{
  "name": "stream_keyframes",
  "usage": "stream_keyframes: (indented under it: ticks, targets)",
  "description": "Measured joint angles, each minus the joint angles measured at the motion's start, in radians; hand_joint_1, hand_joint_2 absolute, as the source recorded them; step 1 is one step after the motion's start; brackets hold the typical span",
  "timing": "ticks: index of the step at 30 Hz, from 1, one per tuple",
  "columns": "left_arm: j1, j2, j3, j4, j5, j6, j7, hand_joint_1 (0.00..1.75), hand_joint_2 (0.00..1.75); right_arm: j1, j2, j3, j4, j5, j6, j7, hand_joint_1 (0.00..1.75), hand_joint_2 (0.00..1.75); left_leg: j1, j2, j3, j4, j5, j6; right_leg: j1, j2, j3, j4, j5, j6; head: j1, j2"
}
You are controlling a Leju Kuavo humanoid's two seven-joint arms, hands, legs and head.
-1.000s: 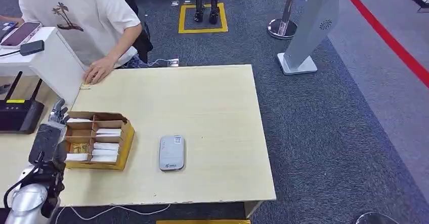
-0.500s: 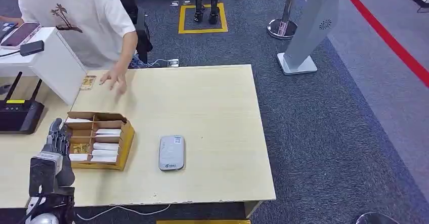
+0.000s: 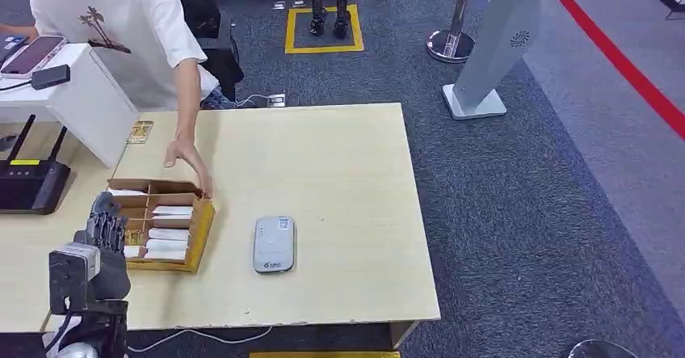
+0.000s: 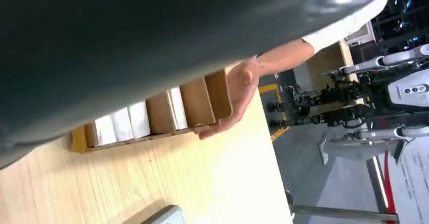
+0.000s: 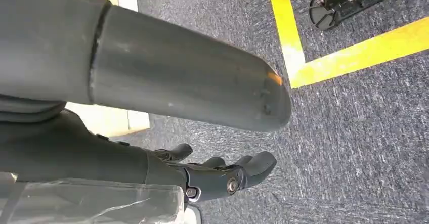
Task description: Pass the card to the sensor for recognition and then transmit it.
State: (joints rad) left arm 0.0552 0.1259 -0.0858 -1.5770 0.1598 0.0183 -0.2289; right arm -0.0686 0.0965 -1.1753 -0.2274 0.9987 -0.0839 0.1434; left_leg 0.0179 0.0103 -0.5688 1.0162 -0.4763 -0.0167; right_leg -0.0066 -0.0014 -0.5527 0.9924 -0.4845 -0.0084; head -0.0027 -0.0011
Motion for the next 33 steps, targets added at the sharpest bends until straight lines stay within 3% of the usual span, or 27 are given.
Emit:
stream_keyframes:
  ticks: [13,14,33]
  targets:
    - [-0.001,0.006,0.0,0.0,-0.009,-0.061,0.005,0.0,0.0,0.0,0.0,-0.005,0.0,0.0,0.002,-0.005,0.0,0.0,0.0,0.0,0.0,0.0,0.0,0.0,0.0,0.0,0.0,0.0,0.0,0.0,0.0,0.0]
    - [0.0,0.006,0.0,0.0,-0.018,-0.061,0.002,0.0,1.75,0.0,0.0,-0.005,0.0,0.0,0.001,-0.005,0.0,0.0,0.0,0.0,0.0,0.0,0.0,0.0,0.0,0.0,0.0,0.0,0.0,0.0,0.0,0.0]
    - [-0.006,0.006,-0.009,-0.003,-0.071,-0.036,0.0,0.0,1.75,0.0,0.008,-0.013,0.0,0.005,-0.003,-0.002,0.0,0.0,0.0,0.0,0.0,0.0,0.0,0.0,0.0,0.0,0.0,0.0,0.0,0.0,0.0,0.0]
